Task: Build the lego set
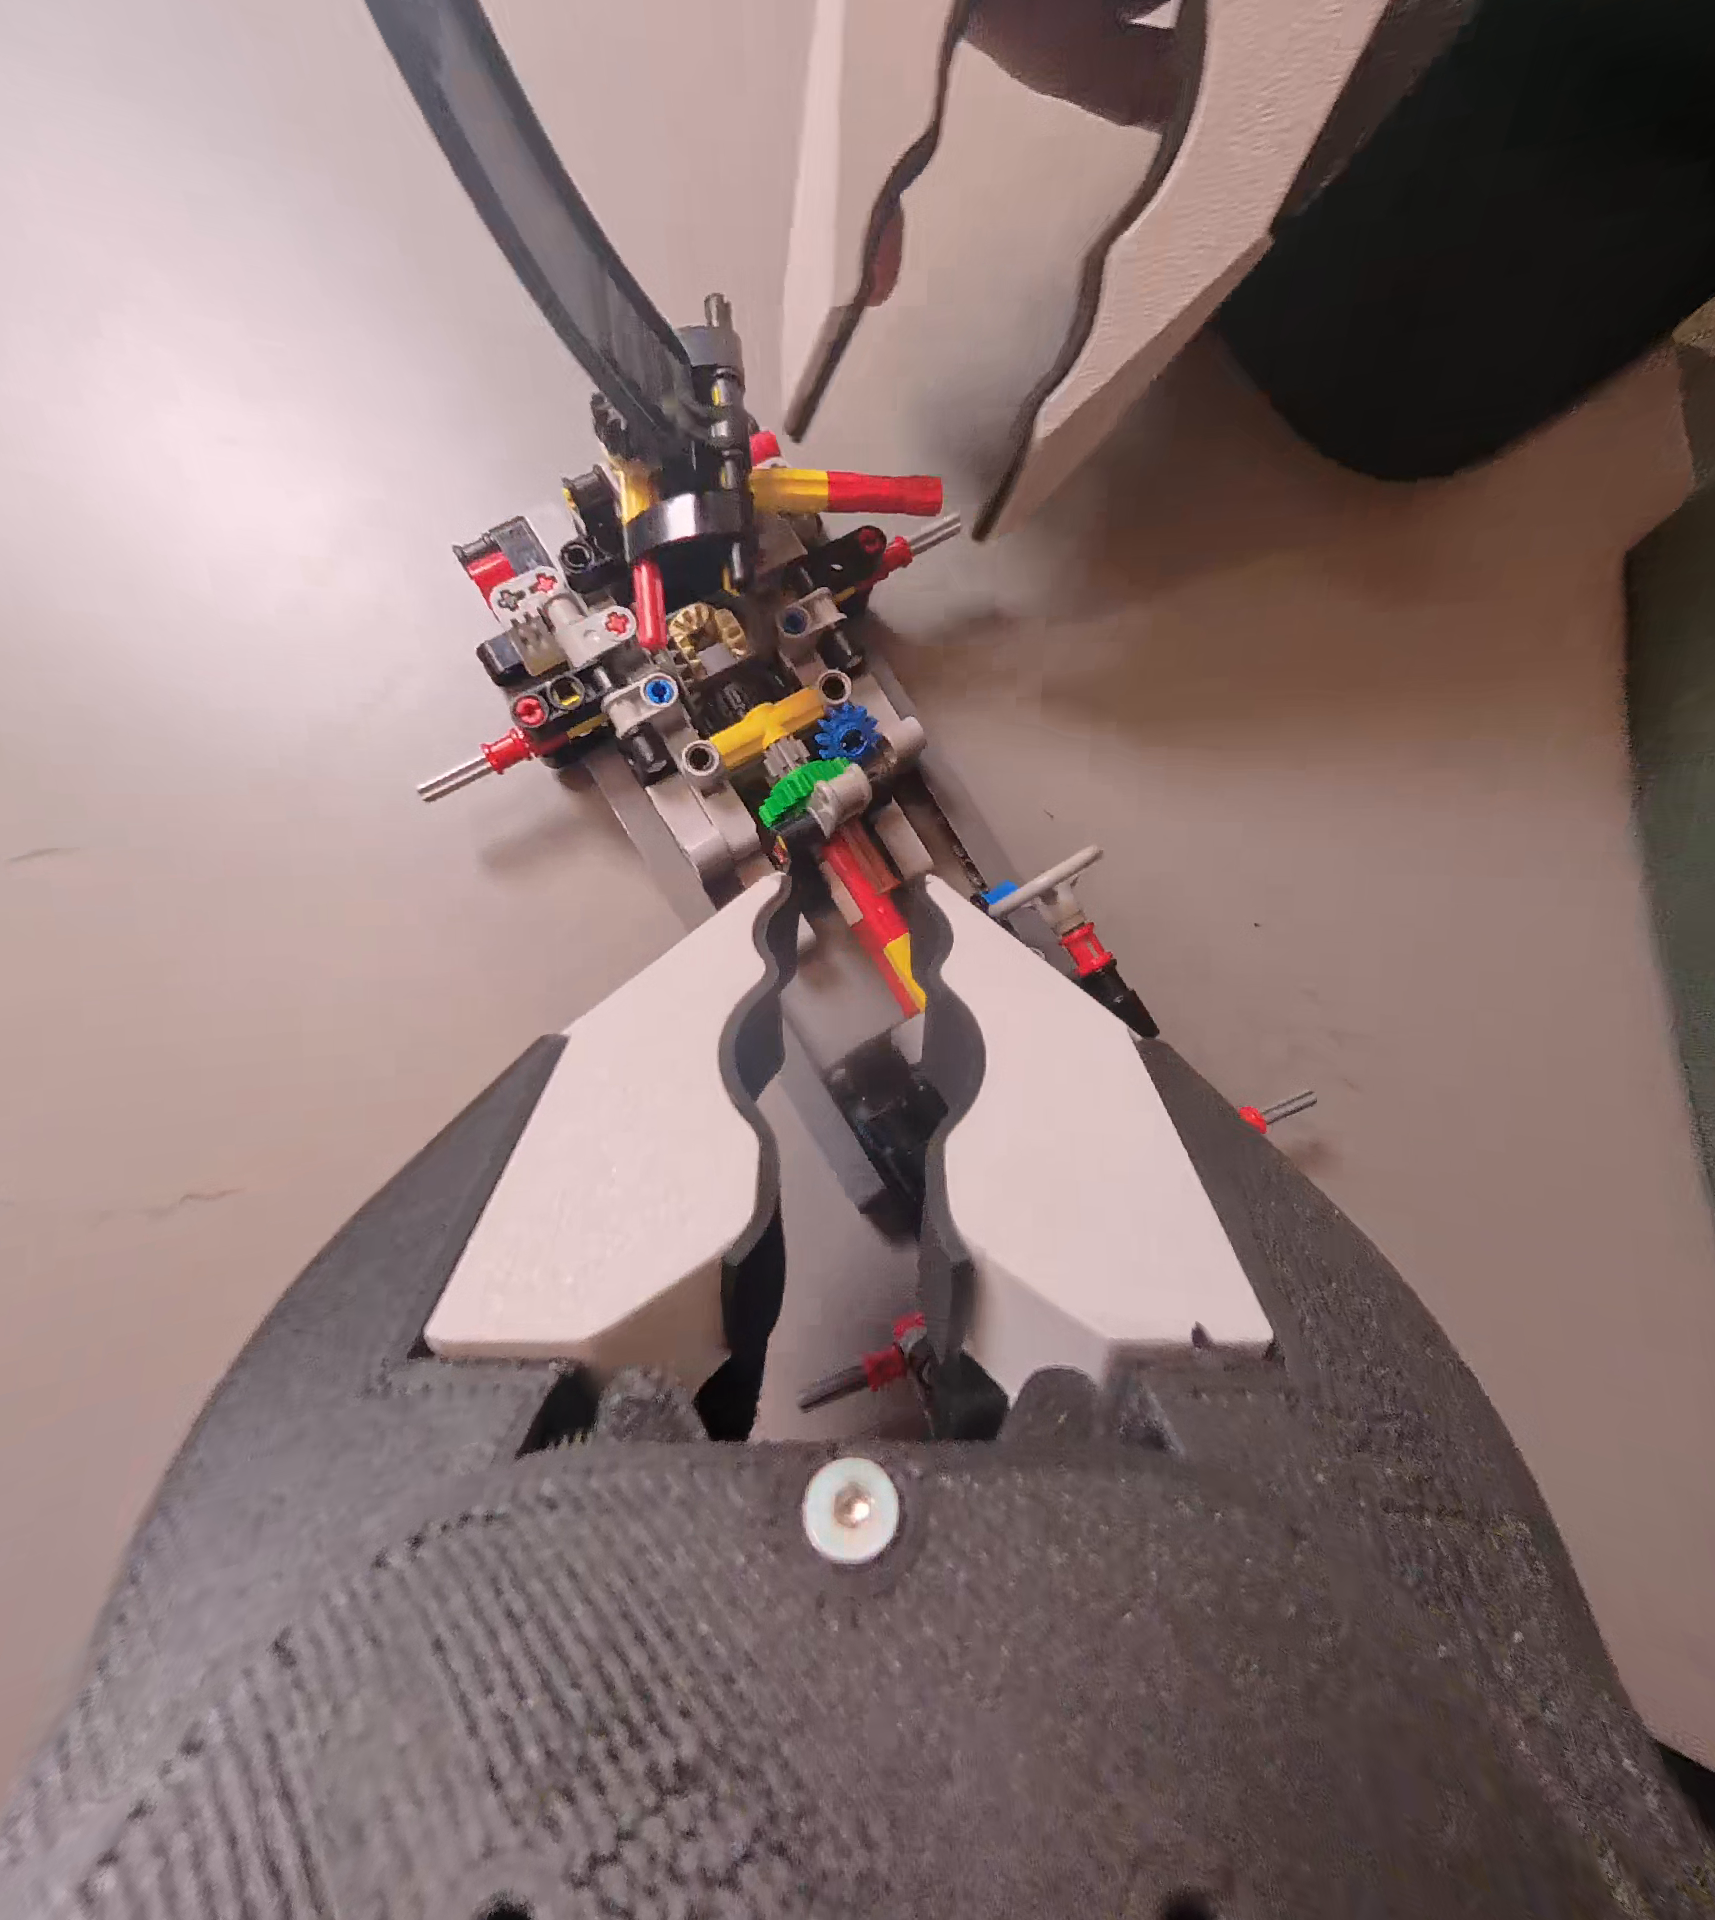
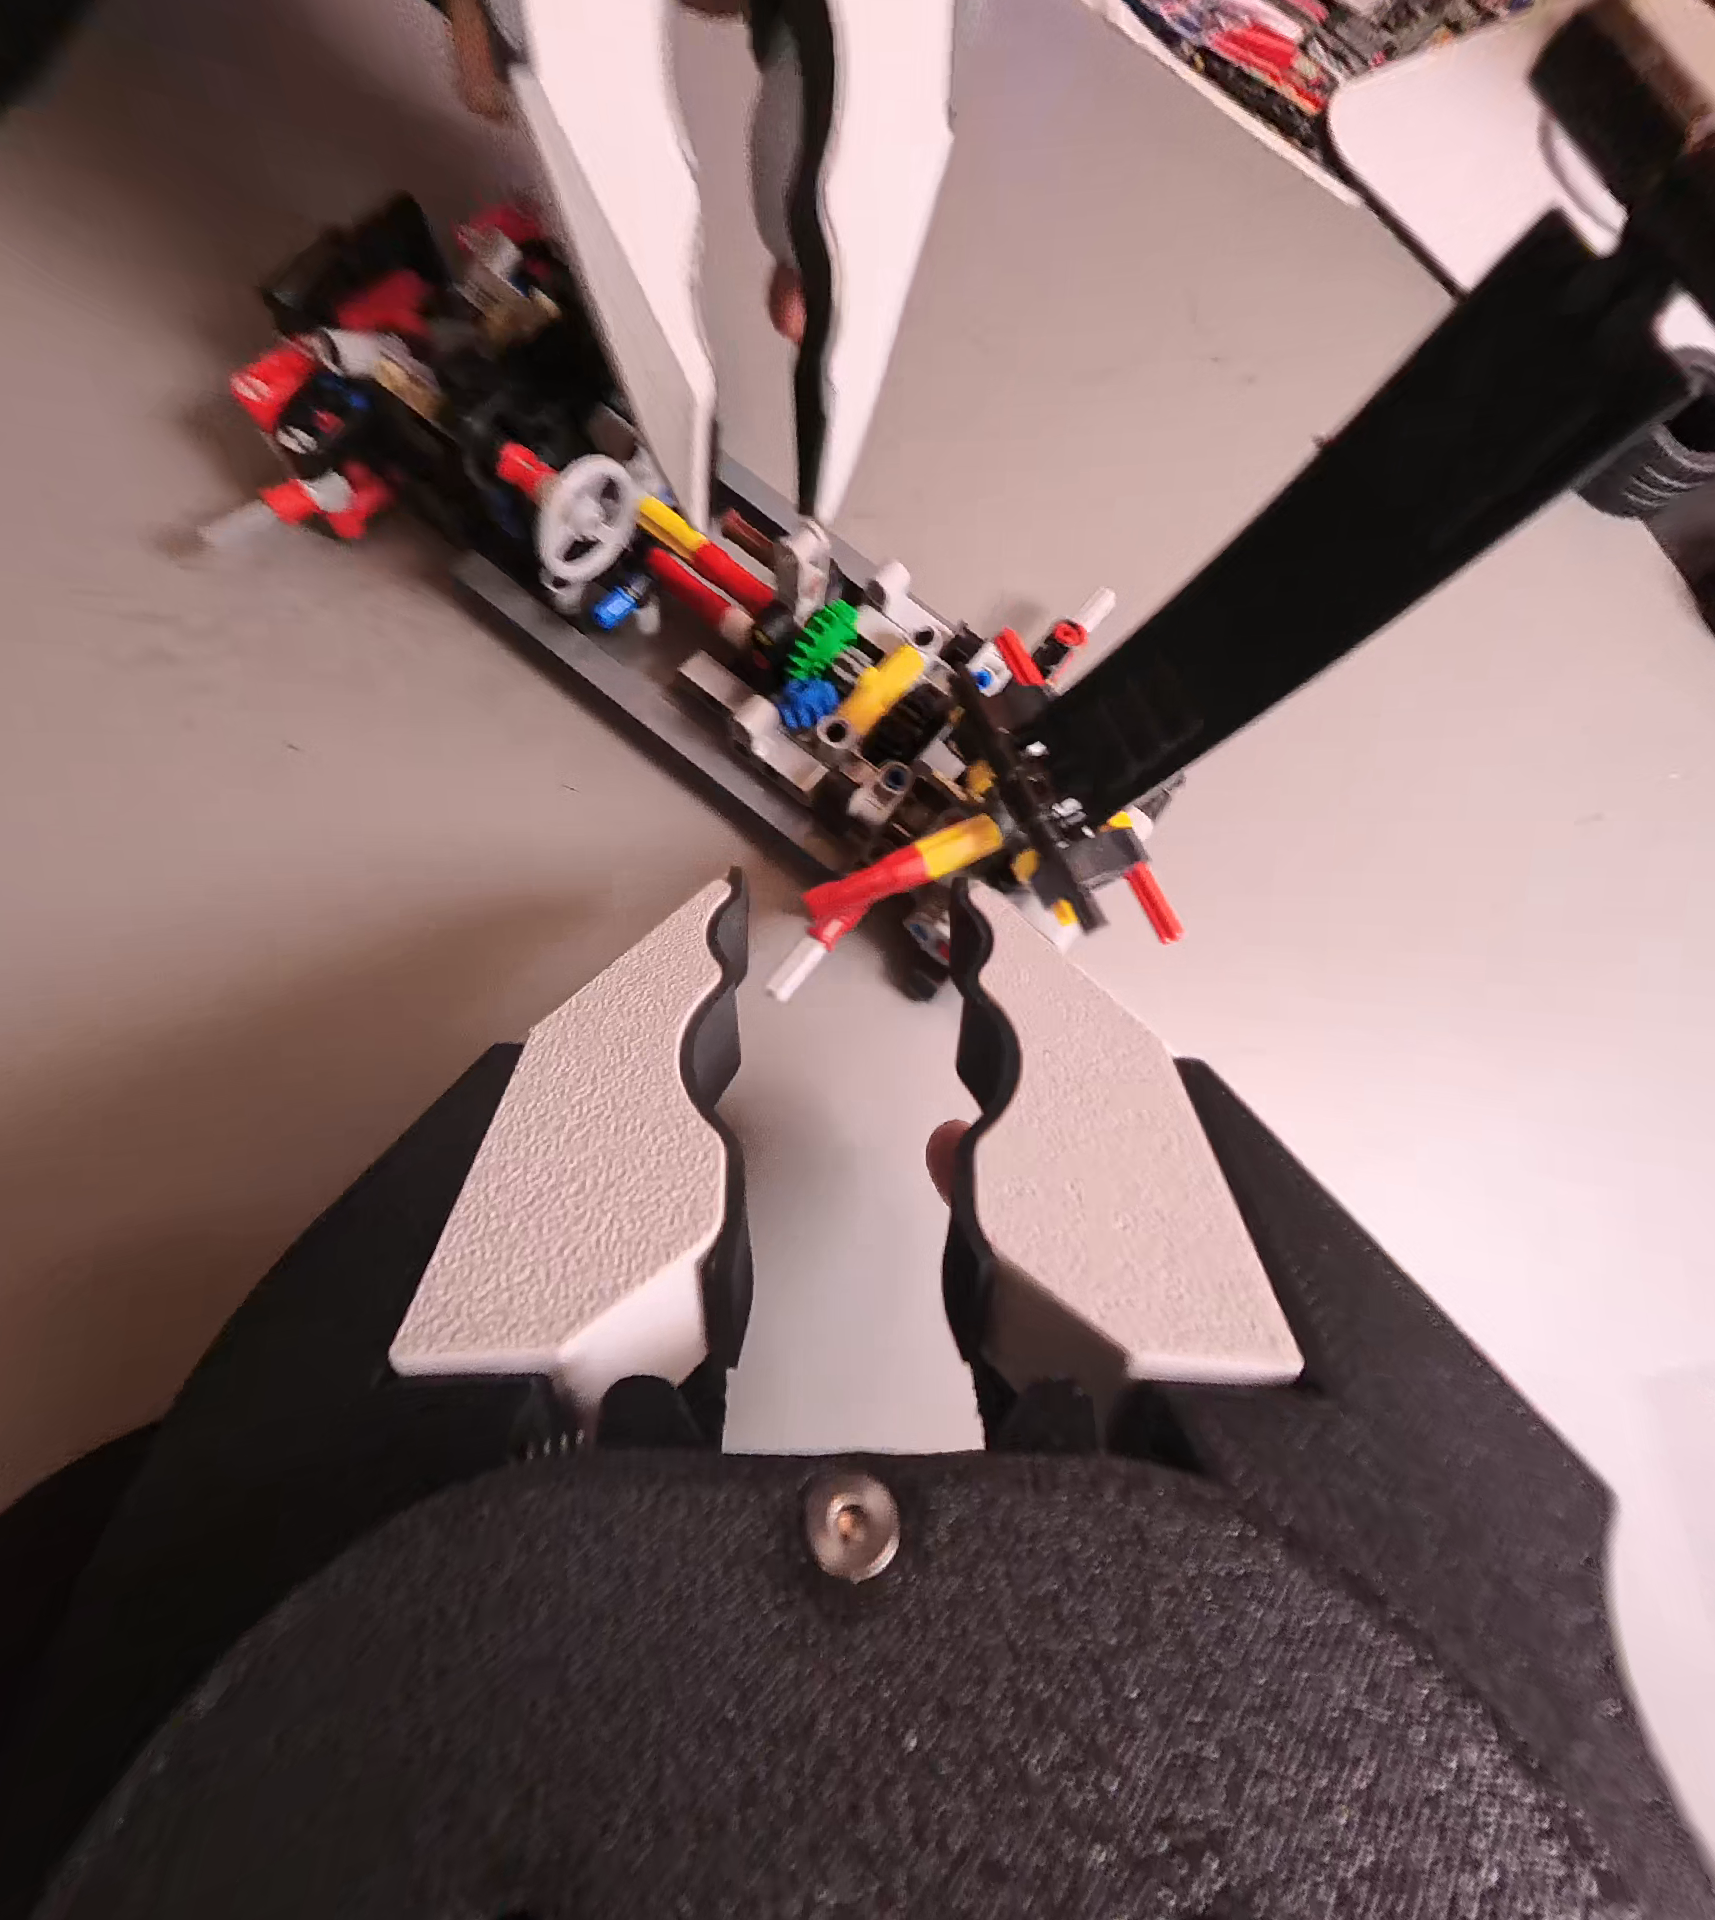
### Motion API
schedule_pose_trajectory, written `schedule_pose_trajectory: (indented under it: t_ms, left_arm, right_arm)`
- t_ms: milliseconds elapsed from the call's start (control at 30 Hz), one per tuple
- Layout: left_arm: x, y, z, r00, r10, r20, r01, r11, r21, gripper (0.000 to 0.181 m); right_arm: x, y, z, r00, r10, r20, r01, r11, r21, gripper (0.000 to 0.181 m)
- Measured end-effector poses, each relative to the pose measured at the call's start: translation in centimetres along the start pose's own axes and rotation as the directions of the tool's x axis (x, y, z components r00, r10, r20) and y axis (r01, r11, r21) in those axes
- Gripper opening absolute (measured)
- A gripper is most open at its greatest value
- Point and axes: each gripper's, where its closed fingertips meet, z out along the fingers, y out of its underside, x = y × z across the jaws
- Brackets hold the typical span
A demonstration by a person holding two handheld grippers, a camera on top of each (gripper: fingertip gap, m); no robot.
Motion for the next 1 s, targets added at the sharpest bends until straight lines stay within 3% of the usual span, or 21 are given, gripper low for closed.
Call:
schedule_pose_trajectory:
  t_ms: [33, 233, 400, 667, 833, 1000]
  left_arm:
    - [0.1, 0.0, 0.1, 1.000, -0.007, -0.020, 0.007, 1.000, -0.004, 0.020]
    - [0.1, 0.0, 0.7, 0.999, -0.014, -0.036, 0.014, 1.000, -0.019, 0.016]
    - [0.4, 0.2, 0.7, 0.999, -0.004, -0.035, 0.003, 1.000, -0.020, 0.013]
    - [1.1, 0.6, 0.7, 0.998, -0.024, -0.053, 0.024, 1.000, 0.002, 0.012]
    - [1.3, 0.6, 0.3, 0.999, -0.010, -0.043, 0.011, 1.000, 0.020, 0.017]
    - [1.7, 0.3, -1.2, 0.999, 0.006, -0.051, -0.002, 0.998, 0.065, 0.024]
  right_arm:
    - [-0.5, -0.4, -0.2, 1.000, 0.001, 0.011, -0.002, 1.000, 0.018, 0.037]
    - [0.2, -1.7, -0.5, 0.995, 0.029, -0.093, -0.027, 0.999, 0.031, 0.028]
    - [2.0, 0.1, -0.3, 0.978, 0.012, -0.211, -0.031, 0.996, -0.083, 0.020]
    - [4.5, 1.0, -2.8, 0.956, -0.014, -0.293, -0.009, 0.997, -0.077, 0.017]
    - [2.6, -0.3, -2.8, 0.980, 0.087, -0.178, -0.085, 0.996, 0.020, 0.019]
    - [0.1, -1.5, -1.9, 0.994, -0.015, -0.111, 0.017, 1.000, 0.023, 0.022]
